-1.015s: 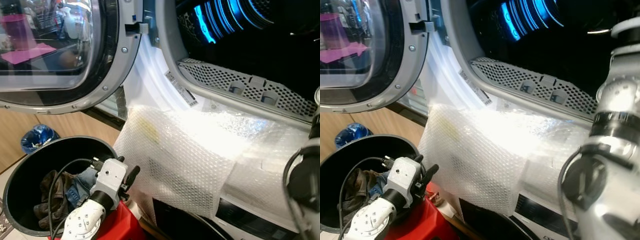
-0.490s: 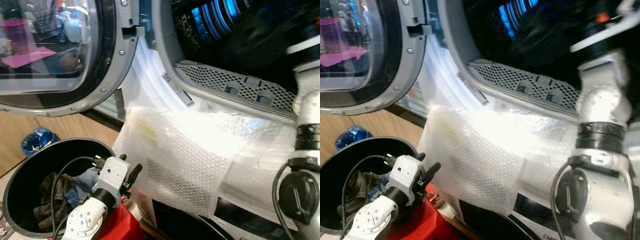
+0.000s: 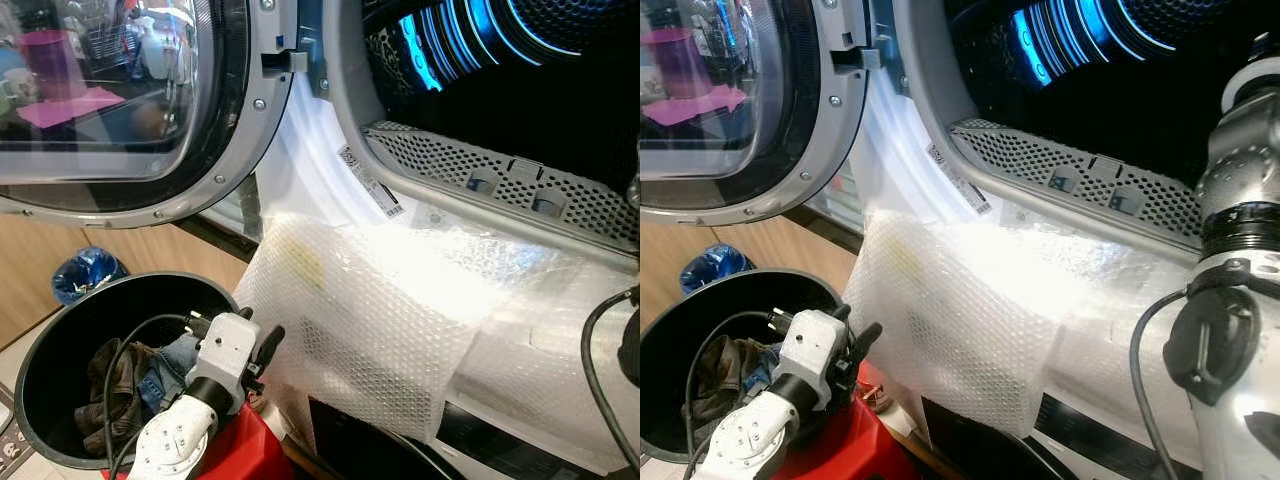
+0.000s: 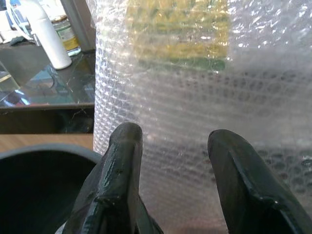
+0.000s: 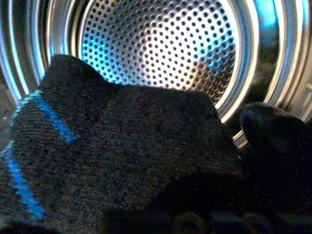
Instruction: Clothes washing
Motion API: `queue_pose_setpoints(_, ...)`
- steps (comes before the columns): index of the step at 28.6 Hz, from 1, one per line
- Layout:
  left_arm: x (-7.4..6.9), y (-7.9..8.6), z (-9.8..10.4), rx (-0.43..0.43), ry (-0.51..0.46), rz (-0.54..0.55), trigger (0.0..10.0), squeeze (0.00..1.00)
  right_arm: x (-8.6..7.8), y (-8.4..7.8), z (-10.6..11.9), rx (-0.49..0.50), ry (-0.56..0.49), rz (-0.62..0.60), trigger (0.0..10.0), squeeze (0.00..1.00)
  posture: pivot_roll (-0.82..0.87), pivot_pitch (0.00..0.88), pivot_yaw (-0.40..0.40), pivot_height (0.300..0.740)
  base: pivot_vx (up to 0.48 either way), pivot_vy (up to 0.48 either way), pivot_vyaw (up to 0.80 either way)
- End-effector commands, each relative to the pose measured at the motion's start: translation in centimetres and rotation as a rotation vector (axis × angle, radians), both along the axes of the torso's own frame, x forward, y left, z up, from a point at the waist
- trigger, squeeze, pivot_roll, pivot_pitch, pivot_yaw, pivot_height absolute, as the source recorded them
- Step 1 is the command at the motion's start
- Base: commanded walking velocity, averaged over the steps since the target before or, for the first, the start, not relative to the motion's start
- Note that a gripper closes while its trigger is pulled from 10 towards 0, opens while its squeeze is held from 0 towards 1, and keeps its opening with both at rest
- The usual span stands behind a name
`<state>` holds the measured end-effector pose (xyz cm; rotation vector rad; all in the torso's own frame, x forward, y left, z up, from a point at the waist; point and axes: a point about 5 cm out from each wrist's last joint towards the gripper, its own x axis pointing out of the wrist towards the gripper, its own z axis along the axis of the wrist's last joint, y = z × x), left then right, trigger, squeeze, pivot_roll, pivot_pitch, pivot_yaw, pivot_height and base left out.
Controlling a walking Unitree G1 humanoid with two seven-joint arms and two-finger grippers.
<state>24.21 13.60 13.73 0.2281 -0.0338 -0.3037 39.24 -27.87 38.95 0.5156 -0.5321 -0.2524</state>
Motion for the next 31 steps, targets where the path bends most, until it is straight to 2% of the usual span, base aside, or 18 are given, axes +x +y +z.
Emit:
queue_pose_setpoints(1,-0.1,-0.1,0.2,0.009,-0.007,-0.013,10.0,0.0,0.4,0.6,-0.6,0.012,-0.012,0.056,10.0,0.0,0.1,0.097,-0.009,0.74,0.0,0.0,0.0)
queue_pose_setpoints(2,-0.1,-0.1,0.2,0.01,-0.007,-0.015,10.0,0.0,0.4,0.8,-0.2,0.013,-0.048,0.088,10.0,0.0,0.1,0.097,-0.009,0.74,0.0,0.0,0.0)
queue_pose_setpoints(3,0.0,-0.2,0.2,0.011,-0.008,-0.023,10.0,0.0,0.2,1.6,0.5,-0.04,-0.121,0.167,10.0,0.0,0.1,0.097,-0.007,0.74,0.0,0.0,0.0)
queue_pose_setpoints(7,0.0,-0.2,0.2,0.014,-0.008,-0.031,10.0,0.0,0.0,2.1,1.1,-0.073,-0.188,0.234,10.0,0.0,0.09,0.097,-0.003,0.74,0.0,0.0,0.0)
queue_pose_setpoints(8,0.1,-0.3,0.2,0.014,-0.008,-0.038,10.0,0.0,-0.1,3.3,1.4,-0.138,-0.238,0.355,10.0,0.0,0.09,0.095,0.001,0.74,0.0,0.0,0.0)
queue_pose_setpoints(9,0.1,-0.4,0.2,0.014,-0.008,-0.041,10.0,0.0,-0.2,4.0,1.6,-0.204,-0.268,0.419,10.0,0.0,0.09,0.094,0.003,0.74,0.0,0.0,0.0)
queue_pose_setpoints(10,0.1,-0.4,0.2,0.014,-0.008,-0.041,10.0,0.0,-0.2,4.0,1.6,-0.204,-0.268,0.419,10.0,0.0,0.09,0.094,0.003,0.74,0.0,0.0,0.0)
queue_pose_setpoints(13,0.1,-0.4,0.3,0.017,-0.011,-0.049,10.0,0.0,-1.0,5.8,2.5,-0.356,-0.394,0.579,10.0,0.0,0.09,0.091,0.004,0.74,0.0,0.0,0.0)
queue_pose_setpoints(16,0.1,-0.4,0.4,0.02,-0.012,-0.052,10.0,0.0,-1.1,6.8,2.9,-0.427,-0.419,0.628,10.0,0.0,0.09,0.093,0.002,0.74,0.0,0.0,0.0)
queue_pose_setpoints(23,0.0,-0.5,0.3,0.019,-0.009,-0.052,10.0,0.0,-1.1,8.9,2.7,-0.496,-0.451,0.789,10.0,0.0,0.1,0.094,-0.007,0.74,0.0,0.0,0.0)
queue_pose_setpoints(24,-0.1,-0.5,0.3,0.019,-0.009,-0.051,10.0,0.0,-0.9,9.1,2.7,-0.494,-0.44,0.78,10.0,1.0,0.11,0.093,-0.009,0.74,0.0,0.0,0.0)
queue_pose_setpoints(27,-0.1,-0.5,0.3,0.017,-0.01,-0.048,10.0,0.0,-0.4,8.9,2.9,-0.447,-0.395,0.71,10.0,1.0,0.11,0.091,-0.01,0.74,0.0,0.0,0.0)
queue_pose_setpoints(28,-0.2,-0.5,0.3,0.017,-0.009,-0.047,10.0,0.0,-0.1,8.4,2.9,-0.404,-0.351,0.639,10.0,1.0,0.11,0.091,-0.01,0.74,0.0,0.0,0.0)
queue_pose_setpoints(29,-0.2,-0.5,0.3,0.017,-0.009,-0.047,10.0,0.0,-0.1,8.4,2.9,-0.404,-0.351,0.639,10.0,1.0,0.11,0.091,-0.01,0.74,0.0,0.0,0.0)
queue_pose_setpoints(31,-0.2,-0.4,0.2,0.017,-0.008,-0.044,10.0,0.0,0.5,6.8,2.5,-0.313,-0.239,0.481,10.0,1.0,0.11,0.092,-0.01,0.74,0.0,0.0,0.0)
